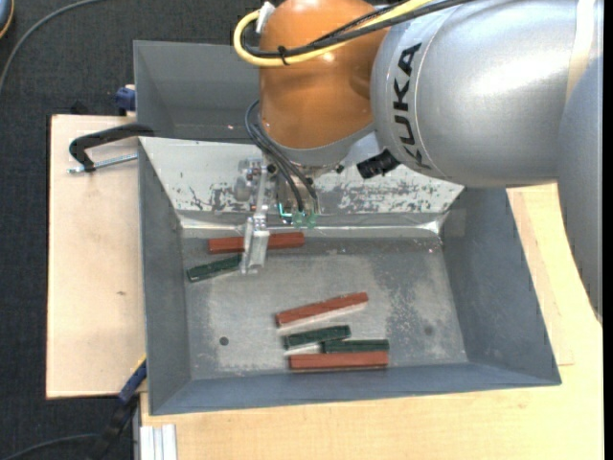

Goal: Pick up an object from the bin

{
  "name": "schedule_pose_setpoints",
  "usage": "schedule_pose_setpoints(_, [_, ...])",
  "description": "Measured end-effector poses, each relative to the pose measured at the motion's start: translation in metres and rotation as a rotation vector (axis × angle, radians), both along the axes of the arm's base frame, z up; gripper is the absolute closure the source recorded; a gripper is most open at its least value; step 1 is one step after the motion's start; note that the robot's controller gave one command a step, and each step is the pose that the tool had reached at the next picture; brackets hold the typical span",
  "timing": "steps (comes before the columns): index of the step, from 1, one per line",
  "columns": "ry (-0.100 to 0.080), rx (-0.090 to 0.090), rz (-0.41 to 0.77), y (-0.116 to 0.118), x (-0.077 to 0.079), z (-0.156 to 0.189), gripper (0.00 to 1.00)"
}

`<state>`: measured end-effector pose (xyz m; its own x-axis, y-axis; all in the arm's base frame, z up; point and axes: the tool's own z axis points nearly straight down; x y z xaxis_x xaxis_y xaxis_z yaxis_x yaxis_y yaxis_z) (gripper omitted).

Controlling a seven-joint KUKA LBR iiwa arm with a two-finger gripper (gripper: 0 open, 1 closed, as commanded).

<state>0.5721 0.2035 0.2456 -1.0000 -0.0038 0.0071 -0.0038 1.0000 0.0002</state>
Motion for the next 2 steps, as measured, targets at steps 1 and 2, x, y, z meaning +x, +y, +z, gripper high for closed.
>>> schedule_pose_setpoints(1, [0.000,-0.001,0.218,-0.047,-0.001,-0.155,0.00])
schedule_pose_setpoints(2, [-0.016,-0.002,0.281,-0.122,0.011,-0.123,0.00])
